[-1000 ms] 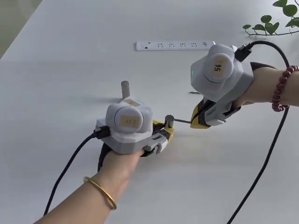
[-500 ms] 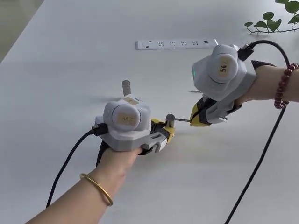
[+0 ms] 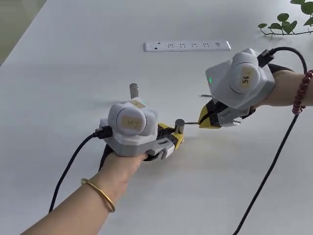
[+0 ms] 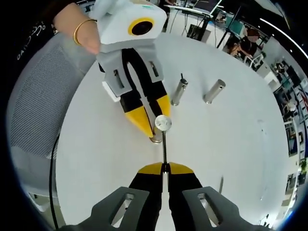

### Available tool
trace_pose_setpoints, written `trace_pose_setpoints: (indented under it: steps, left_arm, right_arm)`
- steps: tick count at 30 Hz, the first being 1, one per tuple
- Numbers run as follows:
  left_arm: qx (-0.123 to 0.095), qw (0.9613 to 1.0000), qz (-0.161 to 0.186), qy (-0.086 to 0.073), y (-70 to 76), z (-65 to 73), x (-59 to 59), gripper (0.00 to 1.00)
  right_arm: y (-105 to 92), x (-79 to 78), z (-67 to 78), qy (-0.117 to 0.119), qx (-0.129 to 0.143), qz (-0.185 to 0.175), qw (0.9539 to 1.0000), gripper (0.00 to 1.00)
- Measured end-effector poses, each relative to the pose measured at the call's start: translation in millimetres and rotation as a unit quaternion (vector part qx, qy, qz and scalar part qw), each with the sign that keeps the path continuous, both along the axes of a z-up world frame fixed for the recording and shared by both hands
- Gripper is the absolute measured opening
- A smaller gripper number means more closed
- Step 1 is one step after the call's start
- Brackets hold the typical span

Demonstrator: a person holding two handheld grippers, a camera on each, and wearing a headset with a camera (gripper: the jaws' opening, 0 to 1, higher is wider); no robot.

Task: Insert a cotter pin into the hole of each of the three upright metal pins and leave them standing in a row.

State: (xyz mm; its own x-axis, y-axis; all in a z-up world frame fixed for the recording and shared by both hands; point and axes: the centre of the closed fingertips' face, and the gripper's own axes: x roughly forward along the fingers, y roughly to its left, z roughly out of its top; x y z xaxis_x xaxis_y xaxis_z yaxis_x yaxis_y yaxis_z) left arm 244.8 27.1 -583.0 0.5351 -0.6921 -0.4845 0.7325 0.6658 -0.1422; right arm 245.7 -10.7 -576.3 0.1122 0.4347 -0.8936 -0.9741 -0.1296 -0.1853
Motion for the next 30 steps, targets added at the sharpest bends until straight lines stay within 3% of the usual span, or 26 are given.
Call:
trace_pose_setpoints:
  steps: [6,9,16,18,21,30]
  left_arm:
    - [0.001,0.9999,-0.014,0.000,-0.3,-0.4,-1.4,0.11]
    - [-0.008,0.9998,-0.017,0.011,0.2,-0.9,-2.8,0.11]
    - [-0.009,0.9997,-0.019,0.014,-0.3,-1.8,-4.5,0.12]
    - [-0.010,0.9997,-0.016,0.017,-0.1,-2.5,-4.5,0.12]
    - [-0.022,0.9991,0.003,0.036,0.6,-4.7,-5.3,0.12]
    - [-0.018,0.9993,0.011,0.031,0.2,-6.0,-6.2,0.13]
  right_arm:
    - [1.6,-3.4,2.5,-0.005,0.004,0.019,0.9998,0.00]
    - [2.6,-4.6,4.3,-0.012,0.004,0.033,0.9994,0.00]
    - [4.0,-7.0,6.6,-0.005,0.008,0.052,0.9986,0.00]
    - [4.6,-9.1,6.6,-0.001,0.009,0.050,0.9987,0.00]
    - [5.8,-15.2,7.3,0.019,0.015,0.041,0.9989,0.00]
    - [8.7,-20.3,10.4,0.038,0.020,0.012,0.9990,0.00]
